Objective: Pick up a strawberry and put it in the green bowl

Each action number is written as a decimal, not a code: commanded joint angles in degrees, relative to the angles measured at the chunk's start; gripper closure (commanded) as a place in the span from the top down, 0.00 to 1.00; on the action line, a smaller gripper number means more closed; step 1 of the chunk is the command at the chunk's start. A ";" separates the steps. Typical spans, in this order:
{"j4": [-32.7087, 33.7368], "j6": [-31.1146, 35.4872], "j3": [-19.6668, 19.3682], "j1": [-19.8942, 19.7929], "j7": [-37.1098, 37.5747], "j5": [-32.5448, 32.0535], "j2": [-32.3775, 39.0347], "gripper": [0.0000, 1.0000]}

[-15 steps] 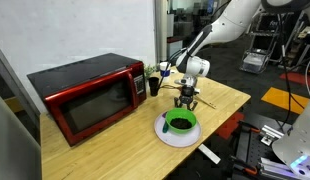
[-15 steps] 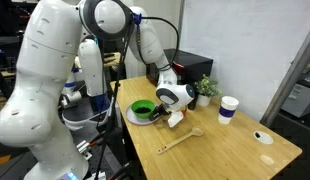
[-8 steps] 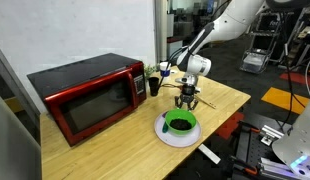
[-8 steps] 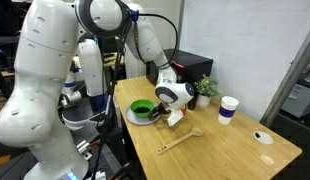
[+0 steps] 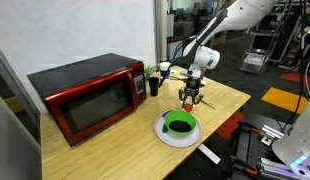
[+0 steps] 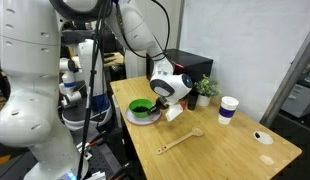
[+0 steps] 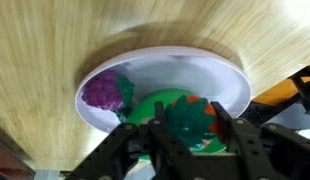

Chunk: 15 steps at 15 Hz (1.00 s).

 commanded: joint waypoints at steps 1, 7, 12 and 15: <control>-4.16 1.65 -1.61 -0.15 -1.17 2.24 -6.02 0.23; -9.19 2.41 -3.82 1.66 1.56 1.59 -13.76 0.23; -16.35 9.38 -1.26 7.34 8.51 0.16 -19.87 0.23; -20.91 12.95 0.95 11.41 13.04 1.32 -24.92 0.23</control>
